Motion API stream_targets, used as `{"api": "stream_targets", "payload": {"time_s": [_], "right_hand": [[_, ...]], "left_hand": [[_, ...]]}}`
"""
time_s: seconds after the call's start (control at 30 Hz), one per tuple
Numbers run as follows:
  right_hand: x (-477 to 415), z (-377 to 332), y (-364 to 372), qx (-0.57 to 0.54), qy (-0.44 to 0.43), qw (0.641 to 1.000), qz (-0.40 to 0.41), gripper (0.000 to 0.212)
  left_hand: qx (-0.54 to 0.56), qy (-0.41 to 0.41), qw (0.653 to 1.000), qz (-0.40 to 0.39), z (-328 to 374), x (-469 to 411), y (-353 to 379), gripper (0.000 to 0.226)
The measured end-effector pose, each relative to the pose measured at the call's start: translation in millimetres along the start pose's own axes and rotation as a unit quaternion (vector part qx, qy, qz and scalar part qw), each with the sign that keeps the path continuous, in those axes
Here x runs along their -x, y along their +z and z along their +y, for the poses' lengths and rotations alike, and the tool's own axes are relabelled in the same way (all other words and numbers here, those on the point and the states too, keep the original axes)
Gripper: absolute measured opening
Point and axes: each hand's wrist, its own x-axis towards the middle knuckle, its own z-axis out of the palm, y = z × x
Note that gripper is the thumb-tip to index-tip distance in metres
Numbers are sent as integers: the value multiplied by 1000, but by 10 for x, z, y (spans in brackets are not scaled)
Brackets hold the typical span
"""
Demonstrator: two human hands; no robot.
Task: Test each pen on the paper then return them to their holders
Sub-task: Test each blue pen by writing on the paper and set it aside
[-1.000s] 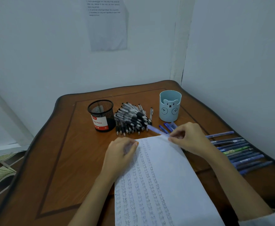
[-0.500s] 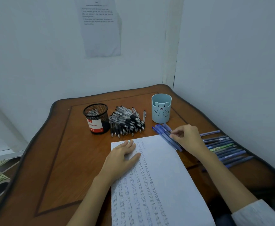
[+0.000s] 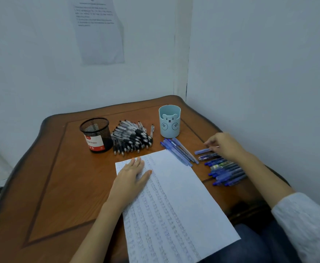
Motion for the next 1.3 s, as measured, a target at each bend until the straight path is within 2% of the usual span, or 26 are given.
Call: {"api": "stream_targets", "payload": {"time_s": [0.2, 0.27, 0.33, 0.43, 0.53, 0.6, 0.83, 0.97, 1.07, 1.17, 1.3], "right_hand": [[6, -67, 26, 145, -70, 987, -10, 24], [35, -160, 19, 118, -123, 985, 29, 22], [78, -329, 18, 34, -166, 983, 66, 20], [140, -654, 52, -15, -203, 977, 57, 23], [173, -826, 187, 21, -210, 977, 8, 35], [191, -874, 313, 22, -216, 976, 2, 37], [263, -1053, 631, -54, -215, 975, -20, 35], [306, -1120, 717, -131, -195, 972, -32, 34], [343, -1153, 737, -122, -191, 974, -13, 32], [371, -1172, 718, -97, -188, 977, 4, 32], [400, -1195, 669, -79, -165, 983, -29, 29]], "left_hand": [[-15, 13, 1000, -11, 22, 32, -32, 56], [-12, 13, 1000, -7, 20, 35, -32, 55], [-7, 11, 1000, 3, 17, 34, -23, 55], [-3, 2, 1000, 27, 22, 35, -11, 60], [7, 11, 999, 50, 36, 47, -18, 65], [23, 35, 996, 76, 43, 57, -25, 65], [78, 89, 984, 134, 29, 60, -34, 42], [89, 97, 979, 156, 11, 59, -28, 38], [94, 107, 977, 161, 1, 60, -24, 37], [96, 107, 975, 167, -1, 66, -31, 24], [94, 97, 979, 156, -17, 52, -17, 21]]}}
